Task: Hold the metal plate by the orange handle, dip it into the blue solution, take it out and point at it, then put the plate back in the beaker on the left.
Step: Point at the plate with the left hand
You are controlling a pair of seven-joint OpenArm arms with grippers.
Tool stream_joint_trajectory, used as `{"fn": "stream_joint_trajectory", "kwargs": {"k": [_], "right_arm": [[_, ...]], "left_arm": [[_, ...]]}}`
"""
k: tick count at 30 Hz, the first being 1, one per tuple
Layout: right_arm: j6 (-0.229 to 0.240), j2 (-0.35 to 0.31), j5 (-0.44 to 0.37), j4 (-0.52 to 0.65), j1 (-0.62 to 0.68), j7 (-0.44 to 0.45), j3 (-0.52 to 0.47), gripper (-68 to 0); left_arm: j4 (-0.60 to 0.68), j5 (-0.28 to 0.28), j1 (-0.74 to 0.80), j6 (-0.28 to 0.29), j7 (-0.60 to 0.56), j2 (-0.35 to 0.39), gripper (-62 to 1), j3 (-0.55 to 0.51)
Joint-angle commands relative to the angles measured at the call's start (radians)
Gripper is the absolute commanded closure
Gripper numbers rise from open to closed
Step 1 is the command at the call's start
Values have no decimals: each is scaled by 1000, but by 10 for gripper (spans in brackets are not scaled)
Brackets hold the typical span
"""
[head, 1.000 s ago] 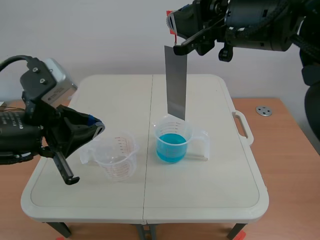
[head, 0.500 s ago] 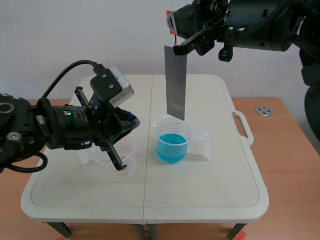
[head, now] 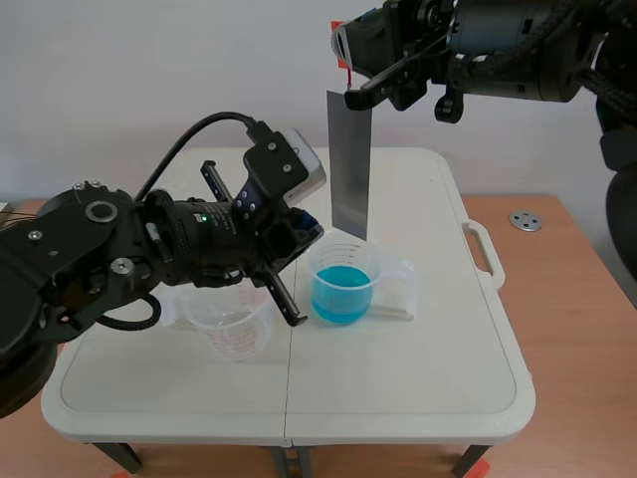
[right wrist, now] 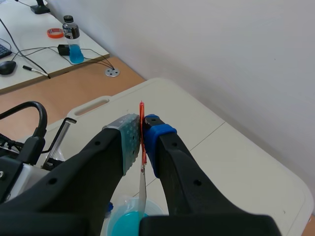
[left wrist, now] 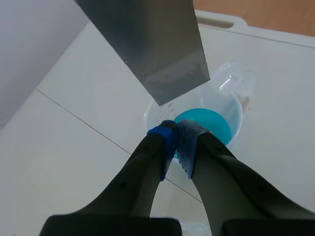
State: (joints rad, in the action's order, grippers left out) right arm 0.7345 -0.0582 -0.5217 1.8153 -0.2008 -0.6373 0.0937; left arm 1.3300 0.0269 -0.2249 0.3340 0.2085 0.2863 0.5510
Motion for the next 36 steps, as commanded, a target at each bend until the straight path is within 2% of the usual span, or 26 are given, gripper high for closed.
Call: {"fn": "stream_joint_trajectory", "kwargs": {"k": [1,8,34,36], "right_arm": [[11,0,-15,17,-18,16,3,-13],[11,0,-33,17,-18,15,3,-13],[11,0,-36,17,-15,4,3,-13],[11,0,-36,17,-15,4,3,-13]], "left_arm": [[12,1,-8,-3,-11,-9,-19,6],[12,8,-8,-6,-30,-9,-19,40],[12,8,-8,-7,-26,0,-19,40],[12,8,-6,-19,-24,10,-19,39]]}}
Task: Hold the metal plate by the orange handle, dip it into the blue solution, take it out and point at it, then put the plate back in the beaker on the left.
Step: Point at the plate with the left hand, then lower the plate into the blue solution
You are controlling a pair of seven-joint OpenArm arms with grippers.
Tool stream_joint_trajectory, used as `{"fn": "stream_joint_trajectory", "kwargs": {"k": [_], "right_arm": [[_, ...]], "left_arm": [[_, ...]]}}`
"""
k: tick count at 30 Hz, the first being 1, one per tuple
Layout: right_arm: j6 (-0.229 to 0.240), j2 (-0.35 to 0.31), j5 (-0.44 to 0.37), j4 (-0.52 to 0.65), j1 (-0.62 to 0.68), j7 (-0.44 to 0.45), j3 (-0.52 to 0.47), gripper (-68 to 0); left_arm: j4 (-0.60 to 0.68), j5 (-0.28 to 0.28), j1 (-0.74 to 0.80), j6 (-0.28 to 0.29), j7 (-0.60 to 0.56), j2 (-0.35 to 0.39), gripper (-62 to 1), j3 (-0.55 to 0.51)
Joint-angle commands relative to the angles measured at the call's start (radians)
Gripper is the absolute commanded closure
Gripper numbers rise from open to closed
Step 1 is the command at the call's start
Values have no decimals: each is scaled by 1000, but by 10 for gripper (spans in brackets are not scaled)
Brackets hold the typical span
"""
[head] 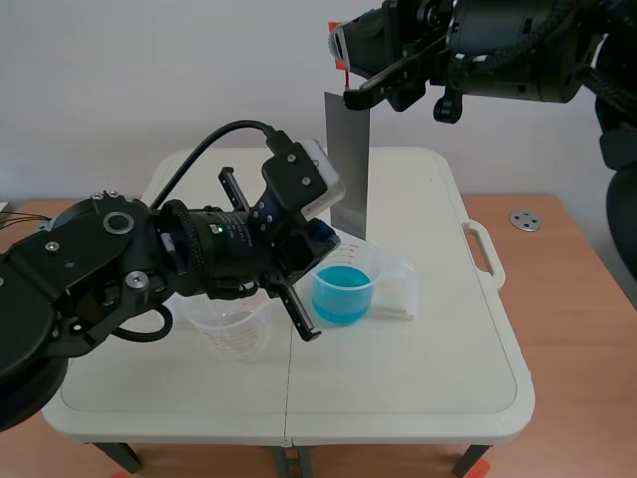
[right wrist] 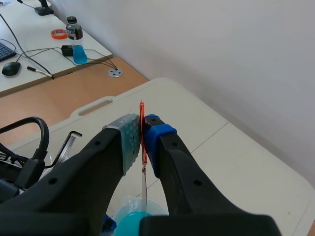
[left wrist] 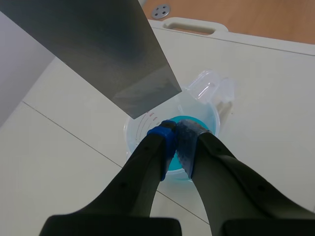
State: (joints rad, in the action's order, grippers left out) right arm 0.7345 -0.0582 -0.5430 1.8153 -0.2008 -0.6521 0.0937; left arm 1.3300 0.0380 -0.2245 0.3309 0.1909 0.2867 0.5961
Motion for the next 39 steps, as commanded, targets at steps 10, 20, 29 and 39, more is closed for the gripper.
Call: {"fn": "stream_joint_trajectory", "kwargs": {"k": [10,20,29,39], "right_arm": [[11,0,-15,16,-15,21,3,-13],[11,0,-15,-49,-10,57,3,-13],[11,0,-13,-174,-10,114,4,-13],[11,0,31,-292,-10,179,6,-13]], "left_arm": [[156,-4,159,-166,-29,187,-19,-100],[363,-72,560,-232,-99,389,-19,-374],[413,-106,946,-235,-123,412,-19,-607],[413,-132,1273,-235,-158,412,-19,-705]]}}
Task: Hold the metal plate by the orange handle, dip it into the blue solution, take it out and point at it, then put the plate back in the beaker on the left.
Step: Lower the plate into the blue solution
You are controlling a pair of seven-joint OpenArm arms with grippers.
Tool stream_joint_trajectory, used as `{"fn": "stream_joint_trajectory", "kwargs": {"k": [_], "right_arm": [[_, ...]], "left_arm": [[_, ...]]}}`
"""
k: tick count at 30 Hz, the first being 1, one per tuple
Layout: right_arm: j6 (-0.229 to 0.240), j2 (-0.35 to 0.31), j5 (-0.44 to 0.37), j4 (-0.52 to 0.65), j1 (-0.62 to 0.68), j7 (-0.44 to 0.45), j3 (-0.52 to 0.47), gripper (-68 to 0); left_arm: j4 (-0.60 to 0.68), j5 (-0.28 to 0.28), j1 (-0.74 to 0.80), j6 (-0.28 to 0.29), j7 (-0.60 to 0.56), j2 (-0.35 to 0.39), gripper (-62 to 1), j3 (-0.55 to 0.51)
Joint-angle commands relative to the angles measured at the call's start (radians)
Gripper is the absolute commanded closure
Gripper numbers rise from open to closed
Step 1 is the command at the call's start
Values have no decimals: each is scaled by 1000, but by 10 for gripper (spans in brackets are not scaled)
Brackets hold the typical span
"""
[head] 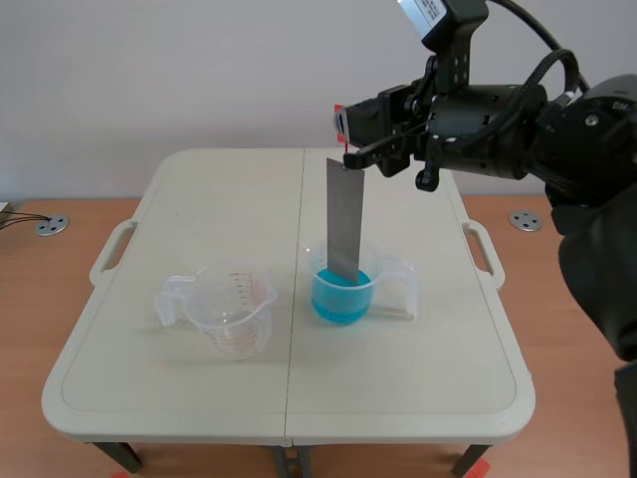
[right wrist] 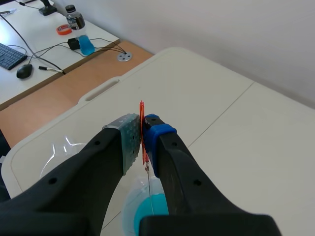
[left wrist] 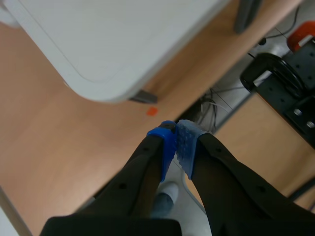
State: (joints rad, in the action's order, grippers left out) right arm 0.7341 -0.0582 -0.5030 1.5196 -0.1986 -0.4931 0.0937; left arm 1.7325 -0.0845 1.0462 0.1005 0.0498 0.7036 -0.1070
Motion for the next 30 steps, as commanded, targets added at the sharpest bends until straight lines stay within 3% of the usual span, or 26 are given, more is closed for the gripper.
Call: {"fn": "stream_joint_trajectory", "kwargs": {"k": [1,10,18,30], "right_arm": [[11,0,-1,-10,-12,27,6,-13],[11,0,52,-117,-12,87,21,-13],[11,0,120,-199,-12,126,24,-13],[11,0,146,-206,-12,126,24,-13]], "left_arm": [[11,-11,26,-5,-16,-5,-19,-5],[10,-40,174,-5,-16,-5,-19,-6],[6,-70,207,-2,15,-6,-19,-6],[0,-69,203,-2,22,-5,-19,-6]]}}
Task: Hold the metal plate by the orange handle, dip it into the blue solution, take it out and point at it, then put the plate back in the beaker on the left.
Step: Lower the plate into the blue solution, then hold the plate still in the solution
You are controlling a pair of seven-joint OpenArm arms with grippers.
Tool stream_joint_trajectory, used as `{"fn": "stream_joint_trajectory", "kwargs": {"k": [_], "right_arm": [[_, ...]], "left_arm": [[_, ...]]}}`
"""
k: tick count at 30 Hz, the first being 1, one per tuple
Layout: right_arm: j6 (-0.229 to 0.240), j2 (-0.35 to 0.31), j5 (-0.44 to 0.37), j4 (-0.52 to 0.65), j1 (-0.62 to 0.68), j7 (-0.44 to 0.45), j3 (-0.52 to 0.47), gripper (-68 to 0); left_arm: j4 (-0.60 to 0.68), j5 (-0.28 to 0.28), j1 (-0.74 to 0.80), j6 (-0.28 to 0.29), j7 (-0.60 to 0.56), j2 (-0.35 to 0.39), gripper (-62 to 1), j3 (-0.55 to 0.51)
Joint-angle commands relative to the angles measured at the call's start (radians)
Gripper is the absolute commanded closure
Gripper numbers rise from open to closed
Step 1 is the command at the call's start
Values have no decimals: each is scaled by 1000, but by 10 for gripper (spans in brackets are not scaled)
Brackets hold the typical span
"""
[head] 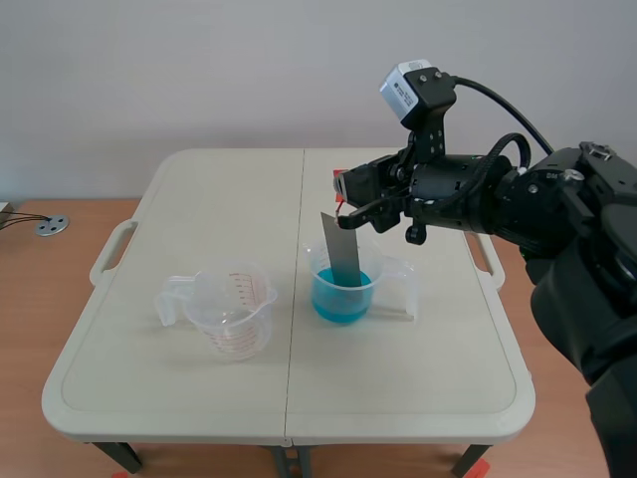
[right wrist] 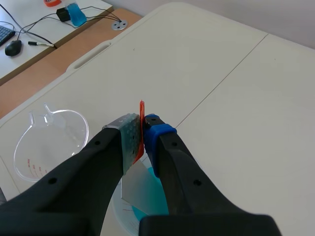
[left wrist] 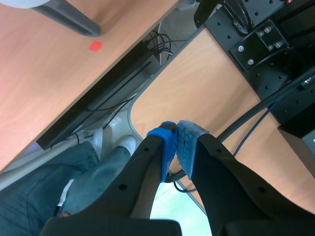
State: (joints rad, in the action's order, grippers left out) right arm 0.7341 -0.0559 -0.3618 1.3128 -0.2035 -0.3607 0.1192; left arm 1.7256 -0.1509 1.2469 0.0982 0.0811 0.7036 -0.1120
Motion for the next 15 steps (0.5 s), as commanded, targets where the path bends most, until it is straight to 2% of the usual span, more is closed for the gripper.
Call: {"fn": "stream_joint_trajectory", "kwargs": {"k": [1,15], "right_arm": [[11,-2,8,0,-7,-6,-1,-13],[11,-2,18,0,-7,-6,-1,-13]], "left_arm": [[7,-3,2,1,-10,-5,-19,-1],[7,-3,2,1,-6,-5,-19,-1]]}}
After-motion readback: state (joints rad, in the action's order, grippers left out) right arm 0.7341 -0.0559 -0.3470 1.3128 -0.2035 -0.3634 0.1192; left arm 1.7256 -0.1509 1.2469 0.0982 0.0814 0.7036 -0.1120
